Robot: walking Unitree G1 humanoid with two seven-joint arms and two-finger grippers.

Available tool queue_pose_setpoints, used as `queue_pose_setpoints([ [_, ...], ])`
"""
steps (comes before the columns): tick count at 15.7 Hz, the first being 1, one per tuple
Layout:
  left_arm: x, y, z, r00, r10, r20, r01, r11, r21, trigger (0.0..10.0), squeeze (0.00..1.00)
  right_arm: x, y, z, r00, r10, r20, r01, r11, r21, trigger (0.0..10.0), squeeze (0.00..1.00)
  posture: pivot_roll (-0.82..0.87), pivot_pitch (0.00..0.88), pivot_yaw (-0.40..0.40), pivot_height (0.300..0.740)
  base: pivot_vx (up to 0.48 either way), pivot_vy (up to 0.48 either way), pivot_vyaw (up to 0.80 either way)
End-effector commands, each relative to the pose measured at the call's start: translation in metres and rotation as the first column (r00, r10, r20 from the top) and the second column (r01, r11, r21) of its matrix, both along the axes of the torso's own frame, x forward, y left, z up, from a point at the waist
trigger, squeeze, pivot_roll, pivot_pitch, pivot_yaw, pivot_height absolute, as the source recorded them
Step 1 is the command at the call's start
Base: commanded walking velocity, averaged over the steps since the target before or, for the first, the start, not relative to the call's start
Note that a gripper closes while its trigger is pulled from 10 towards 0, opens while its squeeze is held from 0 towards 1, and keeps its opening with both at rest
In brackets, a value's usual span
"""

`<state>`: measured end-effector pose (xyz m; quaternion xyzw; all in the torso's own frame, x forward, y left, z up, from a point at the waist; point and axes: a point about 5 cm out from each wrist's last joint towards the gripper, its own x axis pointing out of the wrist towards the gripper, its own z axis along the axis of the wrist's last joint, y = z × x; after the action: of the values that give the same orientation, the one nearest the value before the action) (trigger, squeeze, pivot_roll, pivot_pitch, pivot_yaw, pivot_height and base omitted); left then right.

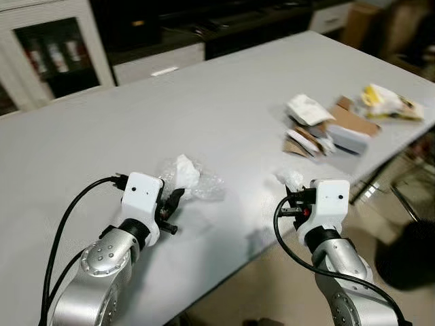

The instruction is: Picking trash to rubbish bin

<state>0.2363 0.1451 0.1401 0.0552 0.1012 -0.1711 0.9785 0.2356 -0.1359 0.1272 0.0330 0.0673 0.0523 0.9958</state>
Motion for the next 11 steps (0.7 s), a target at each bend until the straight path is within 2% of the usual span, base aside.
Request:
queue_pose_setpoints([
  [1,0.001,-0.002,0.004,1.0,-0.007,0.009,0.007,1.0,-0.009,10.0,0.0,-0.001,-0.002,0.004,1.0,-0.015,0.005,0.015,1.0,0.002,10.0,0.0,-0.03,0.103,0.01,0.74,0.0,0.0,0.0],
  [6,0.003,-0.003,0.002,1.0,0.023,0.017,-0.023,1.0,-0.02,10.0,0.0,0.005,-0.003,0.007,1.0,0.018,0.009,-0.018,1.0,-0.022,10.0,0.0,-0.03,0.081,-0.039,0.74,0.0,0.0,0.0],
  [11,0.0,-0.001,0.001,0.999,0.047,0.013,-0.047,0.999,-0.016,10.0,0.0,0.011,-0.002,0.006,0.998,0.062,-0.004,-0.062,0.998,-0.032,10.0,0.0,-0.01,0.075,-0.079,0.74,0.0,0.0,0.0],
])
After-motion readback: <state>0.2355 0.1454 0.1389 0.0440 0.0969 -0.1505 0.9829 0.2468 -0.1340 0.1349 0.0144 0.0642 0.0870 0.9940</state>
